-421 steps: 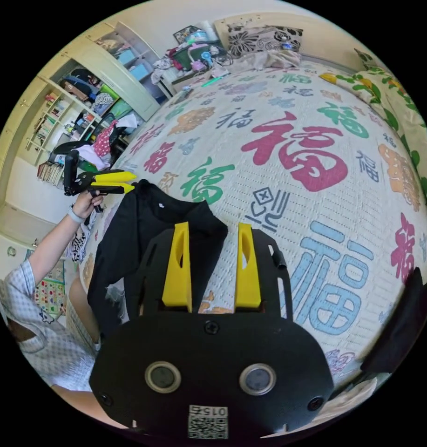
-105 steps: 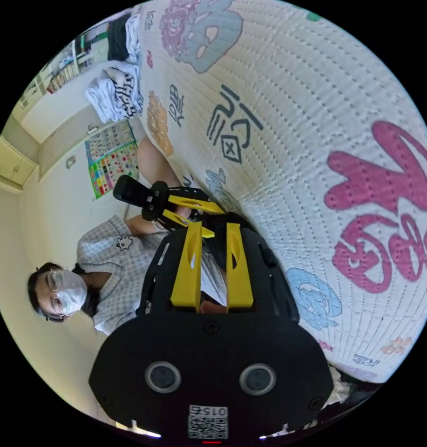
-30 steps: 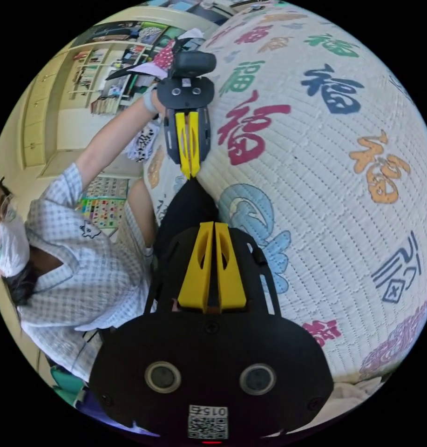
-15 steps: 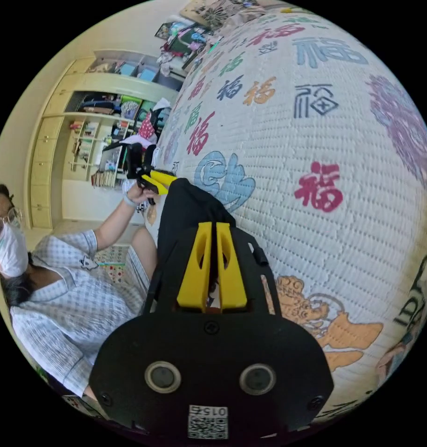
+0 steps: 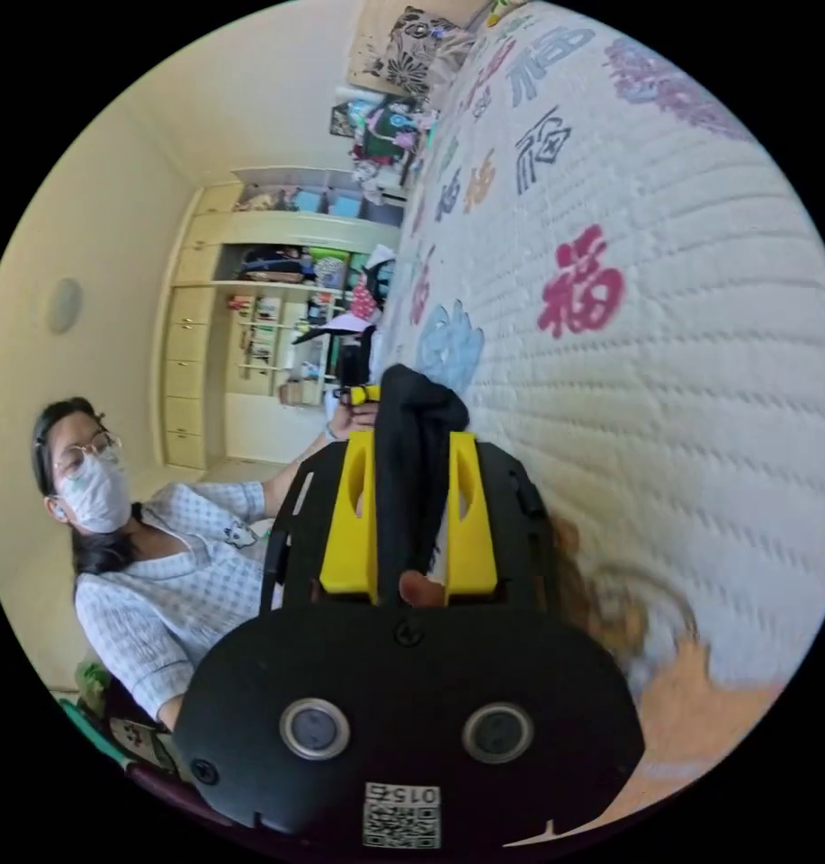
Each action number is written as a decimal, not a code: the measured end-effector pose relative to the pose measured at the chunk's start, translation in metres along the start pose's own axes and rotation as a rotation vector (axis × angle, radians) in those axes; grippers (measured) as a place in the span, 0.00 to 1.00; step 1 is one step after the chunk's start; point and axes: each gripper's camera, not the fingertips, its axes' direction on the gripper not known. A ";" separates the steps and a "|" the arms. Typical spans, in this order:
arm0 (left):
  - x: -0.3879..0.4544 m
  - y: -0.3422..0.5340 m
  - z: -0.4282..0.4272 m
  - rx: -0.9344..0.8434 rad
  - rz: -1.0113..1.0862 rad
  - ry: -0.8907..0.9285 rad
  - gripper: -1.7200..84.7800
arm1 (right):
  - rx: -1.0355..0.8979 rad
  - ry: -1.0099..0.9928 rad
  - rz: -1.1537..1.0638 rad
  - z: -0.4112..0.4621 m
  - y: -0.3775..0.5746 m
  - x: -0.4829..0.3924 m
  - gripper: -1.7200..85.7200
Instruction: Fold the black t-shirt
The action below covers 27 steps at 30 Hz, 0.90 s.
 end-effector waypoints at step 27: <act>0.210 0.119 -0.010 -0.090 0.750 -0.270 0.04 | -0.148 0.303 -0.516 0.038 0.134 -0.156 0.03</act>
